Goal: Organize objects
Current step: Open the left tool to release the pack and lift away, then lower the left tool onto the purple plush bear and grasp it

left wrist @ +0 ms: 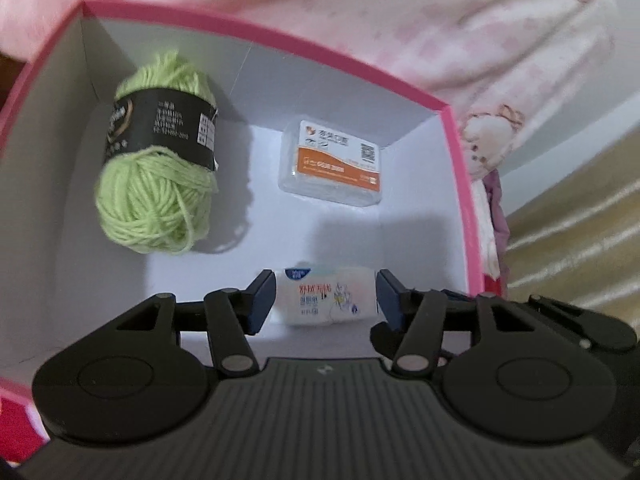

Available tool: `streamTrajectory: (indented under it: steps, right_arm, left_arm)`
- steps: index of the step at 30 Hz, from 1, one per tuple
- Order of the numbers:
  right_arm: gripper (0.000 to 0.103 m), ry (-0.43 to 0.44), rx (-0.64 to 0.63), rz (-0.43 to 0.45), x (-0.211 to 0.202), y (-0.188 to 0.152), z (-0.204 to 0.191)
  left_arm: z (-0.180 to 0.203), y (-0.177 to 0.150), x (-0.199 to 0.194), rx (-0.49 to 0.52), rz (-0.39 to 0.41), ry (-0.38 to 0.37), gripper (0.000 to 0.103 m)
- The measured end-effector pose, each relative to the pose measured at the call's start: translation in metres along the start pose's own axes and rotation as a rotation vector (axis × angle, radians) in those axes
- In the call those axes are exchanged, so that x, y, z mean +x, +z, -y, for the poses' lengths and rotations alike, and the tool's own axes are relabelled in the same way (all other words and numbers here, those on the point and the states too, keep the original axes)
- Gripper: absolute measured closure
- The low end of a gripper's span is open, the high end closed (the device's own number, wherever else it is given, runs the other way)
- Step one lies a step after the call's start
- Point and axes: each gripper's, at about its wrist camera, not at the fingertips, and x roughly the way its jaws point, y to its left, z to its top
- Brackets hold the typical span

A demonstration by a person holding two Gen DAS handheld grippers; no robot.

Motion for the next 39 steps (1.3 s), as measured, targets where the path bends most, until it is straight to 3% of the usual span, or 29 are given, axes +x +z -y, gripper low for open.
streamTrajectory:
  steps: [6,13,22,29,32,39]
  right_arm:
    - [0.047,0.063,-0.036,0.038,-0.037,-0.012,-0.009]
    - [0.043,0.144,-0.091,0.076,-0.092,-0.020,-0.027]
    - [0.037,0.250,-0.119,0.065,-0.123,-0.035,-0.063]
    - [0.037,0.349,-0.123,0.019,-0.106,-0.055,-0.093]
    - [0.036,0.376,-0.140,0.019,-0.099,-0.063,-0.104]
    - [0.033,0.377,-0.225,0.043,-0.073,-0.083,-0.130]
  left_arm:
    - [0.012,-0.012,-0.047,0.117,0.007,0.037,0.044]
    - [0.020,-0.027,-0.112,0.245,0.006,0.136,0.039]
    - [0.004,-0.055,-0.175,0.292,0.040,0.166,0.030]
    - [-0.028,-0.087,-0.187,0.266,0.085,0.181,0.029]
    - [-0.045,-0.096,-0.180,0.242,0.060,0.173,0.029]
    - [-0.087,-0.110,-0.156,0.163,0.049,0.174,0.029]
